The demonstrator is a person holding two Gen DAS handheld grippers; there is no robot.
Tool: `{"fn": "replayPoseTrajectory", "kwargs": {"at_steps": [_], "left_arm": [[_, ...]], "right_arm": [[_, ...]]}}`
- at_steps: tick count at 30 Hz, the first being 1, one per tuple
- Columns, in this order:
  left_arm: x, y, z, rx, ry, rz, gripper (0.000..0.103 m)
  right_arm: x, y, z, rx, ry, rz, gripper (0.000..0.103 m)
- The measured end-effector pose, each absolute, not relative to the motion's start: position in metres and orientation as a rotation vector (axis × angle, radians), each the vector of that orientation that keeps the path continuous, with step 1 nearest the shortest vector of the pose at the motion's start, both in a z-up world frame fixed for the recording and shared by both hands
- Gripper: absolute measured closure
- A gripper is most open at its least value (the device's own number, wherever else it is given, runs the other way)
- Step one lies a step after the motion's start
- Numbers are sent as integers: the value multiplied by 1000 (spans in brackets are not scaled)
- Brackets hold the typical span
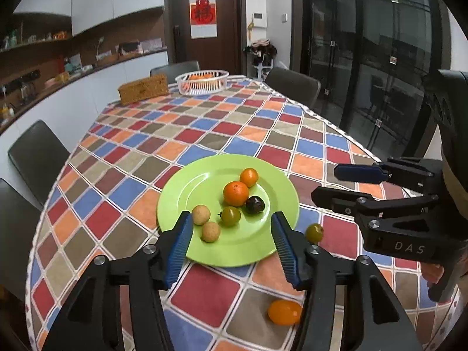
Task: Organize fruits
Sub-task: 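Move both tools back to the remaining oranges and plums on the tablecloth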
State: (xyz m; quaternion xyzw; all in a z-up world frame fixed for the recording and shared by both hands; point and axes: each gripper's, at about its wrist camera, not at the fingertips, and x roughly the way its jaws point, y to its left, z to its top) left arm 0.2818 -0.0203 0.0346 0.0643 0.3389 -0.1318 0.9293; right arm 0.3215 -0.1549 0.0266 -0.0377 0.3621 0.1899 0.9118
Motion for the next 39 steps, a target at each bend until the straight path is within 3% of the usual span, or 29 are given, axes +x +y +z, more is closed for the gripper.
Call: {"fn": "replayPoseTrajectory", "kwargs": {"at_steps": [12, 24, 39], "left_arm": [[218, -24, 43, 182, 610, -258, 39], [183, -22, 19, 272, 591, -365, 39], [188, -22, -14, 495, 598, -618, 39]], "right_arm": [[260, -158, 41, -100, 685, 422, 55], [207, -149, 23, -155, 694, 387, 55], [190, -119, -22, -181, 845, 379, 55]]}}
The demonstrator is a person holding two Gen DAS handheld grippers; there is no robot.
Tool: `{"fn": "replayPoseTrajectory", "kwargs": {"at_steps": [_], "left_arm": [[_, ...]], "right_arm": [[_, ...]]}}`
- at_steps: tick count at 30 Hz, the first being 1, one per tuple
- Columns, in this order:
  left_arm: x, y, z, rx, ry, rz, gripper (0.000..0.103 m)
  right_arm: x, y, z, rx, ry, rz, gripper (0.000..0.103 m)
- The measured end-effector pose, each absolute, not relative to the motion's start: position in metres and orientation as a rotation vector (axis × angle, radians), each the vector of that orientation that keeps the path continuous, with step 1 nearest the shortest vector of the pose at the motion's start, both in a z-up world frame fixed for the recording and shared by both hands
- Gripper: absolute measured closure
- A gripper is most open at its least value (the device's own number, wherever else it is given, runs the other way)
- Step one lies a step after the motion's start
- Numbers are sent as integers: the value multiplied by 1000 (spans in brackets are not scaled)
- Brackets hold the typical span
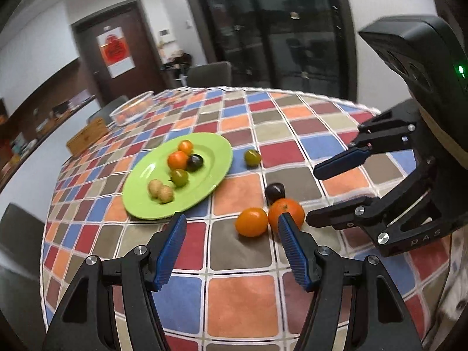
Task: Organize fruits
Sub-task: 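Move both tools back to the remaining oranges and plums on the tablecloth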
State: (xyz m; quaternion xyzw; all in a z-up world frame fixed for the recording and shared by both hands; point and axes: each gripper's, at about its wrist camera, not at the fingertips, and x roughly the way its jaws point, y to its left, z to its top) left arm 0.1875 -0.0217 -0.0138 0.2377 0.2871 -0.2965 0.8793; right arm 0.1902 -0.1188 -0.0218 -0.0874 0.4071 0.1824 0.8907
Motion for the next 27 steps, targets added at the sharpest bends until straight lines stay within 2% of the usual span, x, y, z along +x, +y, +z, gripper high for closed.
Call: {"fn": "replayPoseTrajectory", "kwargs": {"at_steps": [14, 20, 27], "left_arm": [[214, -33, -50, 617, 682, -756, 41], [222, -39, -59, 654, 687, -785, 49], [228, -40, -60, 645, 686, -805, 50]], "right_arm": [[206, -109, -54, -173, 941, 394, 55], [213, -108, -61, -176, 955, 403, 55], [220, -108, -65, -158, 957, 422, 55]]}}
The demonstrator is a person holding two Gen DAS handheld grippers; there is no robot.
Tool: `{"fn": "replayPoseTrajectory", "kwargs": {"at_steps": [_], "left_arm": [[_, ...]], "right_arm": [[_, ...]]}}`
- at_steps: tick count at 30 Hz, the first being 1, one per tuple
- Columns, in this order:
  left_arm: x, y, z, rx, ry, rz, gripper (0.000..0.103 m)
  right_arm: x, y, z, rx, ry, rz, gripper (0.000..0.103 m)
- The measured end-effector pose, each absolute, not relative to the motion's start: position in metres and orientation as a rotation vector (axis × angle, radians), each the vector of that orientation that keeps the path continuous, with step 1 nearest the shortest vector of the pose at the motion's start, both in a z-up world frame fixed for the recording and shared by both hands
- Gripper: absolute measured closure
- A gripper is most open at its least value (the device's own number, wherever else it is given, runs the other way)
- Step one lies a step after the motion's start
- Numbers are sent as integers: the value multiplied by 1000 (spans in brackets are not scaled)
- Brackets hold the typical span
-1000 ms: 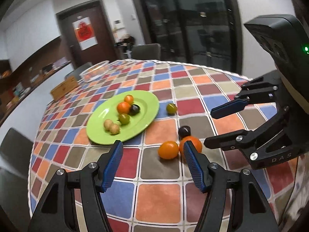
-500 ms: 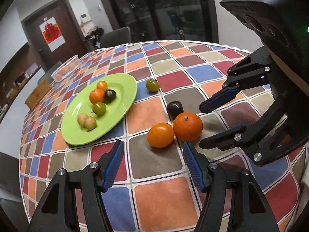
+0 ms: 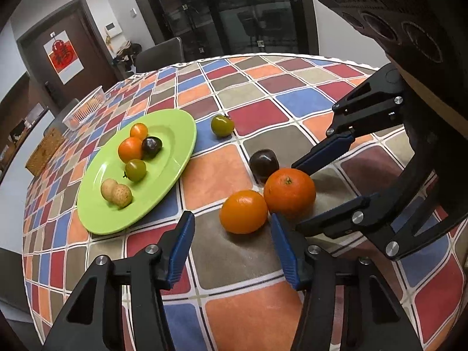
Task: Organize fruits
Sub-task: 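Move both tools back to the remaining oranges and plums on the tablecloth, then grasp the small orange with the left tool while the right tool grasps the large orange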
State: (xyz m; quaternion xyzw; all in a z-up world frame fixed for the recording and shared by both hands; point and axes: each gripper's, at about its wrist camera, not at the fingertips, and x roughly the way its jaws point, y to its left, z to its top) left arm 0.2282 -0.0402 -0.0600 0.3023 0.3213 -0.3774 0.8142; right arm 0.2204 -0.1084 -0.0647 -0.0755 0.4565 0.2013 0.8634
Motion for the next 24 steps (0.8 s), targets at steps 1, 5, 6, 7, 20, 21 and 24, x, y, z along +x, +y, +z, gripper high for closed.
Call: {"fn": "replayPoseTrajectory", "kwargs": {"at_steps": [1, 5, 6, 7, 20, 21, 24], "left_arm": [[229, -41, -61, 647, 685, -802, 51], [235, -42, -62, 631, 697, -803, 51], [236, -42, -62, 629, 697, -803, 51], [236, -43, -62, 630, 696, -803, 52], [240, -62, -61, 634, 704, -838, 61], [240, -64, -62, 631, 716, -843, 70], [239, -65, -61, 616, 733, -842, 70]], "right_arm": [[221, -108, -65, -156, 955, 425, 55], [226, -111, -67, -137, 956, 430, 55], [227, -112, -67, -132, 958, 432, 56], [227, -113, -68, -129, 957, 432, 57], [222, -133, -66, -65, 946, 393, 61], [222, -135, -66, -58, 945, 390, 61], [221, -140, -64, -34, 938, 381, 61]]}}
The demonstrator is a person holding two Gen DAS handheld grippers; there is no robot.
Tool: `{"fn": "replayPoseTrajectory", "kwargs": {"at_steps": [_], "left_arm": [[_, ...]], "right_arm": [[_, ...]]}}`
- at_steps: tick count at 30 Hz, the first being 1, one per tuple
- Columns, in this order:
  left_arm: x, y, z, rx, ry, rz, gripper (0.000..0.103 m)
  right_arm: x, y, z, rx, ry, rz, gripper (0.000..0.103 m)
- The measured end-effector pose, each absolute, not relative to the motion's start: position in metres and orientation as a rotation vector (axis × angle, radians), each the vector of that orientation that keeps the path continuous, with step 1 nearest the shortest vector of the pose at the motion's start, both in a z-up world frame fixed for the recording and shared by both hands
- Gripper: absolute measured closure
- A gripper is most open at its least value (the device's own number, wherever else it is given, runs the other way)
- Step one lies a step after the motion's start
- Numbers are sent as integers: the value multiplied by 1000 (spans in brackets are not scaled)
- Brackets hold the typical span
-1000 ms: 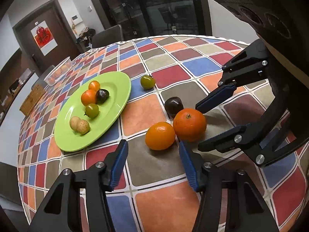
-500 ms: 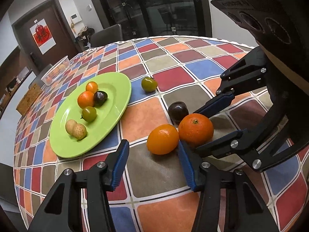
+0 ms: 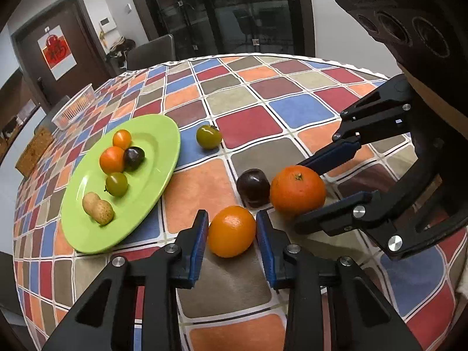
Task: Organize fruits
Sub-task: 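Grasp the small orange with the left tool while the right tool grasps the large orange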
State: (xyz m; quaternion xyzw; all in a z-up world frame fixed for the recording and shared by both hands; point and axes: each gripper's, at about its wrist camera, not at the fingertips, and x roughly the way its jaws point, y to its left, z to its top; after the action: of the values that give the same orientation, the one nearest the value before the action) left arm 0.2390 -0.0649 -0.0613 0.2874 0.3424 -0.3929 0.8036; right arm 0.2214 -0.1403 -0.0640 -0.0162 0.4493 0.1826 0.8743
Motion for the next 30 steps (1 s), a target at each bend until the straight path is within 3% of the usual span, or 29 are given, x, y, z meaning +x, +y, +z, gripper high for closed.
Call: {"fn": "replayPoseTrajectory", "kwargs": {"at_steps": [30], "left_arm": [[206, -35, 5, 308, 679, -547, 70]], "right_arm": [[211, -151, -5, -26, 747, 416, 61]]}}
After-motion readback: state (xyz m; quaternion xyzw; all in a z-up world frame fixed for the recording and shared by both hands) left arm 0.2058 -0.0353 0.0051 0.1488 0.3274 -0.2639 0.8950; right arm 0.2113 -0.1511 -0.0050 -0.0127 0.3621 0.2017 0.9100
